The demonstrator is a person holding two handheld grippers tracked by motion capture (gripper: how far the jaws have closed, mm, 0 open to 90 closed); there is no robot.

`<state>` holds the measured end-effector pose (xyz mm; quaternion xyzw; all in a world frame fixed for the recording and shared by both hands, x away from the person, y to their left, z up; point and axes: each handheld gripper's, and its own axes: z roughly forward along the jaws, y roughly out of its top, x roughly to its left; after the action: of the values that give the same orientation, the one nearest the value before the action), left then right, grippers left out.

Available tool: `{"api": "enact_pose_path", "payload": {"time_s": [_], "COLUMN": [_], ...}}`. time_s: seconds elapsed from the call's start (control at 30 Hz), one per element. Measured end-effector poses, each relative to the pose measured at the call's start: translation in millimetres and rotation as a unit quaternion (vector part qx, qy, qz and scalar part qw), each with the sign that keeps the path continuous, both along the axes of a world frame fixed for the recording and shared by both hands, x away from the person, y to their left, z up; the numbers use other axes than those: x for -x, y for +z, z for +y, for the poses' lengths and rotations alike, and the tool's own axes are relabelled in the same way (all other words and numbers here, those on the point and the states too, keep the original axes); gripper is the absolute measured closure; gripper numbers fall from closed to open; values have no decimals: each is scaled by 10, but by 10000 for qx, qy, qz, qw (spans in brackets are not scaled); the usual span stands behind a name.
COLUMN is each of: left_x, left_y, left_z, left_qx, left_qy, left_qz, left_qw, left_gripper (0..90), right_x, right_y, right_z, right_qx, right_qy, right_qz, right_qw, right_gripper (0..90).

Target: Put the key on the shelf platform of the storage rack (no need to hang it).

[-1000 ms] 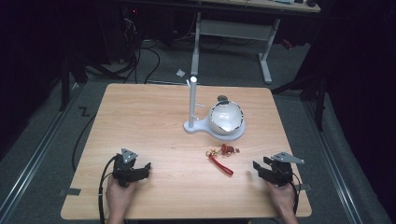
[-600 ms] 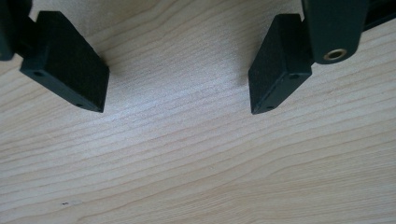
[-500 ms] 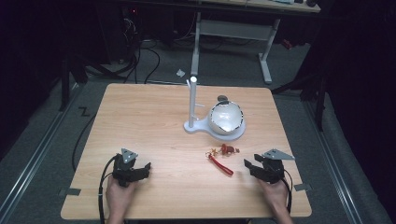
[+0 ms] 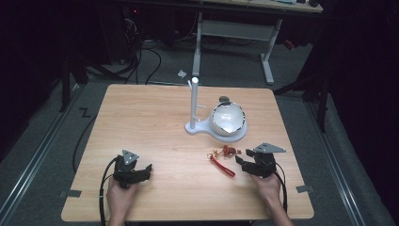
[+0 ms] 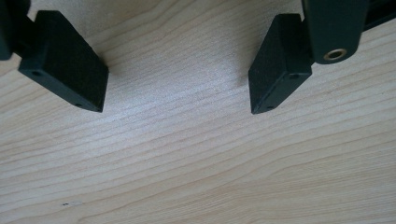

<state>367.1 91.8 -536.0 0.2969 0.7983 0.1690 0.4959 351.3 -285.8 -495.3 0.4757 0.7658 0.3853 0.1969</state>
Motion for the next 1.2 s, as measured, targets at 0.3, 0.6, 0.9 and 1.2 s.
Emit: {"api": "enact_pose_path", "payload": {"time_s": [0.3,0.6,0.9,1.2], "left_x": [0,1,0,0], "left_y": [1,1,3,2], "left_z": [0,1,-3,-1], "left_qx": [10,3,26,15], "left_qy": [3,-5,15,5], "left_qz": [3,2,13,6], "left_qw": [10000,10000,10000,10000], "left_gripper": [204,203,203,203], "right_x": [-190,-330,-380,-488], "right_y": [-13,-67,-115,-120], "right_z": [159,202,228,367], "right_qx": [170,107,78,272], "right_qy": [109,103,111,242], "right_qz": [138,255,244,282], "right_qw": [9997,9996,9996,9989], "right_gripper": [362,331,318,297]}}
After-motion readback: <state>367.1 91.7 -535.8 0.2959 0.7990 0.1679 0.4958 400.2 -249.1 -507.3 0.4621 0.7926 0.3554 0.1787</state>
